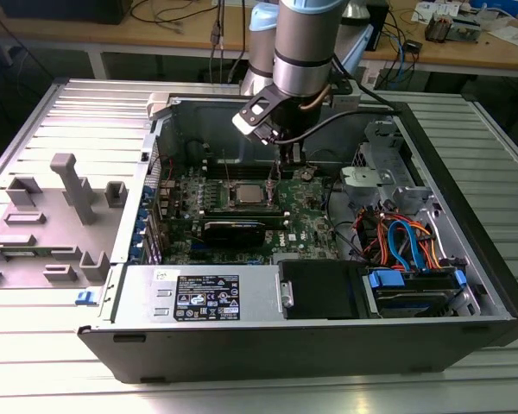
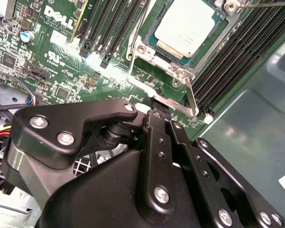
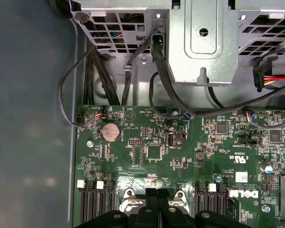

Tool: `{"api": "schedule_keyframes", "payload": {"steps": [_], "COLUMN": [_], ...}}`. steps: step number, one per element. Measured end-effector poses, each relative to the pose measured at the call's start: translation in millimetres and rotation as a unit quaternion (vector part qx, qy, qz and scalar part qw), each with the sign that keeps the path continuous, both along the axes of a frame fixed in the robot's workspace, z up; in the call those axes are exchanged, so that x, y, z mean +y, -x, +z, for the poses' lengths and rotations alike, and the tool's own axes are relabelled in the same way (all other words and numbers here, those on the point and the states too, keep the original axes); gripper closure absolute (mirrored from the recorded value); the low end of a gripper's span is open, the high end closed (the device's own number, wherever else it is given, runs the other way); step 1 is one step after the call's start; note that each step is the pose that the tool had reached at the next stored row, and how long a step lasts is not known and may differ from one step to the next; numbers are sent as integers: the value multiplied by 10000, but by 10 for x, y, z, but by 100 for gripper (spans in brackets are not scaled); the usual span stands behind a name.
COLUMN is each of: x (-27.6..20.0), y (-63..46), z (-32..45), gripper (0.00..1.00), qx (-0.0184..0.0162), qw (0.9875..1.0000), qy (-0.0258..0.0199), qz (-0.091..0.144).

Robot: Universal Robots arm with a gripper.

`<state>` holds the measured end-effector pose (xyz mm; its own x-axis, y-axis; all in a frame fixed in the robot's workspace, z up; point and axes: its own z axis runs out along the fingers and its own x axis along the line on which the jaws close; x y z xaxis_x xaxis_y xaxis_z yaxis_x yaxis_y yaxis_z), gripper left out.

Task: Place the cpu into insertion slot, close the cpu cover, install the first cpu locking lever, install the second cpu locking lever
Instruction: 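Close the cpu cover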

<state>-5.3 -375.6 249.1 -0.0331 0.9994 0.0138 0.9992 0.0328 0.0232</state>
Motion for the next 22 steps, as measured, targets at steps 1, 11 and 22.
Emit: {"api": "schedule_keyframes", "payload": {"steps": [1, 11, 22], "x": [0, 0, 0], "y": [4, 38, 113], "z": [0, 0, 0], "gripper": [89, 89, 89], "qx": [0, 0, 0], "qw": [10000, 10000, 10000], "qy": [0, 0, 0], "qz": [0, 0, 0]}}
